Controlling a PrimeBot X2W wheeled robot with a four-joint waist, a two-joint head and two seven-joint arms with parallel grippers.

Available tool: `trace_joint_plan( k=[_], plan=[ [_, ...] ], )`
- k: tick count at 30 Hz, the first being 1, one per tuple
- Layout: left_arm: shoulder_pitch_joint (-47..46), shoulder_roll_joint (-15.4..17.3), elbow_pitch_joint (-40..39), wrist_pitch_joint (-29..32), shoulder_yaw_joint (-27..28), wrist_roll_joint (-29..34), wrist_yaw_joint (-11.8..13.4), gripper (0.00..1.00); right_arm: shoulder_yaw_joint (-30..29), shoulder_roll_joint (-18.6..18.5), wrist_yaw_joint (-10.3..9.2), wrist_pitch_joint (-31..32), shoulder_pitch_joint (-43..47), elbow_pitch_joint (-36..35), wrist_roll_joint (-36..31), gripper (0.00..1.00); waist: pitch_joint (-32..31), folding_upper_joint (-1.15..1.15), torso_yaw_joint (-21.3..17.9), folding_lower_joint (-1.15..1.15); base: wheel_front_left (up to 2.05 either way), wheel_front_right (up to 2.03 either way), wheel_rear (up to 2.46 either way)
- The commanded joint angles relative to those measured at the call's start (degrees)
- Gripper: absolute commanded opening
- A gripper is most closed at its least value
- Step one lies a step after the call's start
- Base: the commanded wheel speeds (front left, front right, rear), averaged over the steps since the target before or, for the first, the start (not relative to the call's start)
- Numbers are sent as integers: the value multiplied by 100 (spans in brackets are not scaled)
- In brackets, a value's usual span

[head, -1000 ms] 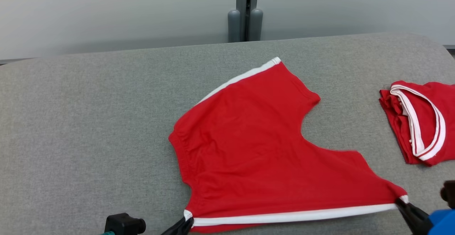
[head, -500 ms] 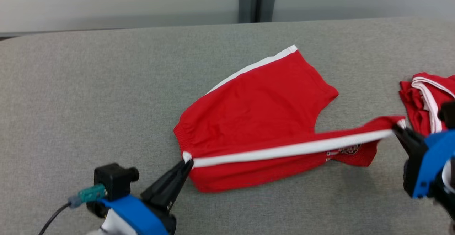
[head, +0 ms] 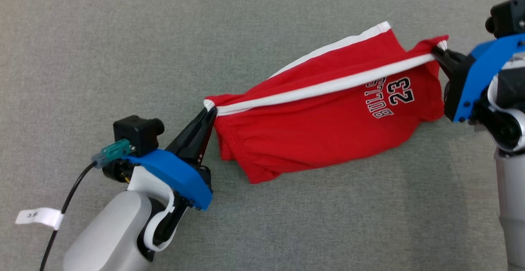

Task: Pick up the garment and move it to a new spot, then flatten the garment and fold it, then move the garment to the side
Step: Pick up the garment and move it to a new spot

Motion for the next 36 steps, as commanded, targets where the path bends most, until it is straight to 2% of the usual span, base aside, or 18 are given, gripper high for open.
trace_joint_plan(
  k=[1, 14, 15, 16, 17, 18, 24, 28, 34, 36],
  plan=[
    [-138, -71, 89, -53, -15, 32, -49, 0, 29, 3, -2, -105, -192, 172, -26, 0, 128, 0, 127, -1, 0, 0, 0],
    [-740, -512, 1054, -408, -101, 145, -253, 0, 32, 257, -2, -1107, -1345, 2074, -202, 2, 459, 0, 456, -1, 0, 0, 0],
    [-751, -537, 1109, -445, -104, 144, -269, 0, 41, 260, -2, -1152, -1380, 2177, -198, 29, 456, 0, 468, -1, 0, 0, 0],
    [-766, -557, 1151, -494, -86, 144, -270, 0, 50, 256, -2, -1196, -1413, 2272, -198, 69, 450, 0, 477, -1, 0, 0, 0],
    [-788, -563, 1189, -545, -84, 175, -271, 49, 48, 252, -2, -1234, -1446, 2372, -197, 100, 443, 0, 480, -1, 0, 0, 0],
    [-800, -572, 1229, -582, -95, 187, -277, 100, 55, 245, -2, -1280, -1475, 2449, -200, 100, 432, 0, 481, -1, 0, 0, 0],
    [-766, -625, 1399, -759, -175, 228, -351, 100, 86, 228, -2, -1626, -1552, 2807, -145, 100, 278, 0, 430, -1, 0, 0, 0],
    [-557, -653, 1440, -1175, -69, 213, -394, 100, 159, 151, -2, -1871, -1435, 2861, -33, 100, 93, 0, 370, -1, 0, 0, 0],
    [-193, -597, 1479, -1609, 318, 485, -300, 100, 477, -200, -2, -2361, -1025, 2668, -30, 100, -222, 0, 304, -1, 0, 0, 0],
    [-88, -623, 1299, -1639, 645, 718, -283, 100, 576, -302, -2, -2621, -854, 2593, -6, 100, -293, 0, 299, -1, 0, 0, 0]
  ],
)
